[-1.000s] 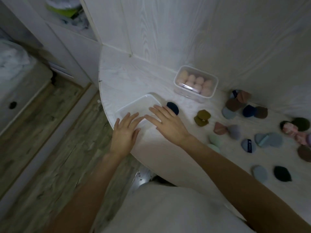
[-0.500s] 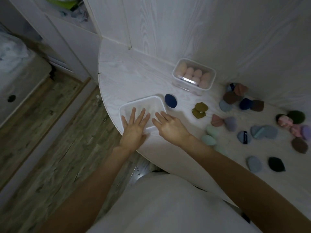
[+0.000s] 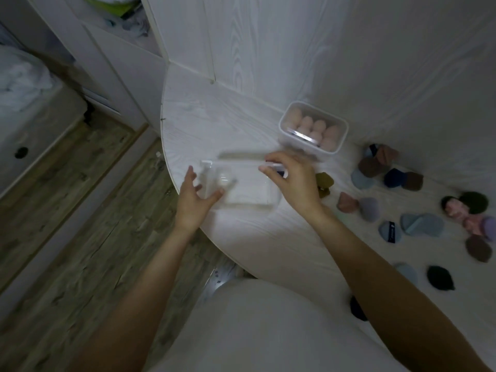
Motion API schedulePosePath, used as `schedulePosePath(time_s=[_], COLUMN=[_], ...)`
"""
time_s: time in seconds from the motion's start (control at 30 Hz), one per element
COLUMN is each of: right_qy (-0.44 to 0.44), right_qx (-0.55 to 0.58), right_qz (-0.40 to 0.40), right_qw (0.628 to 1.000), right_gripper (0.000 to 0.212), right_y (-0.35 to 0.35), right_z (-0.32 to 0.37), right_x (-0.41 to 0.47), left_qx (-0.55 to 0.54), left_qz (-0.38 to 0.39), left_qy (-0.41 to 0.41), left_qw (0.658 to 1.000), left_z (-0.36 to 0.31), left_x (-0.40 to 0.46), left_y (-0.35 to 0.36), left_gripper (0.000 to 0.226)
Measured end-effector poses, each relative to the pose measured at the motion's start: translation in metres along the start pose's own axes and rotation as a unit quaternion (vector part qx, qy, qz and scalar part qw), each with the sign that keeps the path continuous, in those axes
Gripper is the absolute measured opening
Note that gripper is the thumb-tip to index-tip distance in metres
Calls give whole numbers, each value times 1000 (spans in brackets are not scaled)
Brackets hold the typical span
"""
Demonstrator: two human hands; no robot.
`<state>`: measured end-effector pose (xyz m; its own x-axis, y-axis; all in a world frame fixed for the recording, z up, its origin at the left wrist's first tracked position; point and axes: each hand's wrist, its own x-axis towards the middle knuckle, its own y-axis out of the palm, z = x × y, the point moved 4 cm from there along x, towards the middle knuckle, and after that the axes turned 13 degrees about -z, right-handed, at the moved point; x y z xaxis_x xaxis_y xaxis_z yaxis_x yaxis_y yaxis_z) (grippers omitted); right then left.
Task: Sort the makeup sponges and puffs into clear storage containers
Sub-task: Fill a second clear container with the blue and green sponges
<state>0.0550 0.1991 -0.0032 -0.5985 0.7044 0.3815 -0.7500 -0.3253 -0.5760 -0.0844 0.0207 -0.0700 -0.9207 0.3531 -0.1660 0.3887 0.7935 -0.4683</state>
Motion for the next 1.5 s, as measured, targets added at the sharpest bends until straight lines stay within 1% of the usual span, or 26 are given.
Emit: schedulePosePath(time_s=[0.03, 0.07, 0.13, 0.2, 0.27, 0.33, 0.4, 0.5, 0.57, 0.6, 0.67, 0.73, 0.77, 0.83, 0.9, 0.93, 0.97, 1.0, 1.07, 1.2, 1.33, 1.4, 1.43, 1.5], right_qy=[31, 60, 123, 169, 196, 204, 202, 216, 193, 177, 152, 116, 85, 27, 5, 1, 1, 10, 27, 111, 173, 212, 228, 231], right_qx=[26, 45, 69, 86, 82, 49, 3, -16, 5, 24, 40, -6, -49, -135, -188, -206, -216, -219, -216, -150, -109, -72, -47, -11], right_qz=[-7, -19, -44, -64, -69, -53, -19, 66, 94, 88, 45, 17, 31, 114, 199, 221, 225, 213, 165, 36, -88, -125, -135, -118], right_qw=[999, 997, 989, 980, 975, 976, 979, 974, 977, 980, 987, 993, 995, 984, 962, 953, 950, 952, 962, 982, 975, 967, 963, 966], right_gripper=[24, 22, 20, 24, 27, 26, 27, 42, 49, 48, 43, 35, 31, 29, 31, 33, 34, 33, 28, 26, 13, 18, 24, 37], right_y=[2, 4, 11, 19, 28, 38, 46, 55, 55, 52, 42, 35, 35, 46, 59, 64, 65, 63, 51, 8, -36, -51, -54, -53], right_z=[-2, -5, -14, -26, -41, -56, -69, -73, -69, -67, -66, -73, -78, -89, -97, -99, -99, -99, -98, -100, -103, -100, -96, -86], right_x=[11, 21, 43, 63, 77, 85, 87, 83, 74, 67, 53, 39, 34, 24, 16, 14, 13, 12, 10, -2, -15, -18, -18, -13], left_qx=[19, 40, 61, 66, 81, 99, 112, 130, 131, 128, 114, 103, 101, 94, 85, 84, 83, 86, 97, 108, 87, 73, 67, 58], left_qz=[31, 46, 30, 10, -9, -22, -20, -33, -49, -54, -62, -68, -71, -78, -80, -80, -80, -77, -59, -27, 14, 25, 37, 74], left_qy=[-33, -35, -15, 0, 4, 5, 25, 37, 25, 18, 3, -8, -12, -27, -32, -30, -21, -10, 14, 45, 51, 49, 49, 49], left_qw=[999, 998, 998, 998, 997, 995, 993, 990, 990, 990, 992, 992, 992, 992, 993, 993, 993, 993, 993, 993, 995, 996, 996, 994], left_z=[6, 11, 14, 15, 17, 24, 30, 32, 30, 29, 30, 32, 32, 32, 32, 30, 28, 25, 18, -1, -18, -21, -22, -23], left_x=[4, 7, 12, 12, 10, 13, 18, 22, 22, 22, 25, 27, 28, 26, 24, 23, 22, 22, 21, 20, 19, 20, 19, 17], left_y=[4, 7, 6, 3, 0, -5, -6, -6, -3, -2, -1, 1, 2, 4, 6, 7, 7, 8, 14, 43, 73, 82, 86, 93], left_gripper=[78, 66, 52, 51, 54, 53, 51, 47, 43, 42, 42, 40, 39, 38, 38, 39, 39, 39, 40, 42, 43, 43, 43, 45])
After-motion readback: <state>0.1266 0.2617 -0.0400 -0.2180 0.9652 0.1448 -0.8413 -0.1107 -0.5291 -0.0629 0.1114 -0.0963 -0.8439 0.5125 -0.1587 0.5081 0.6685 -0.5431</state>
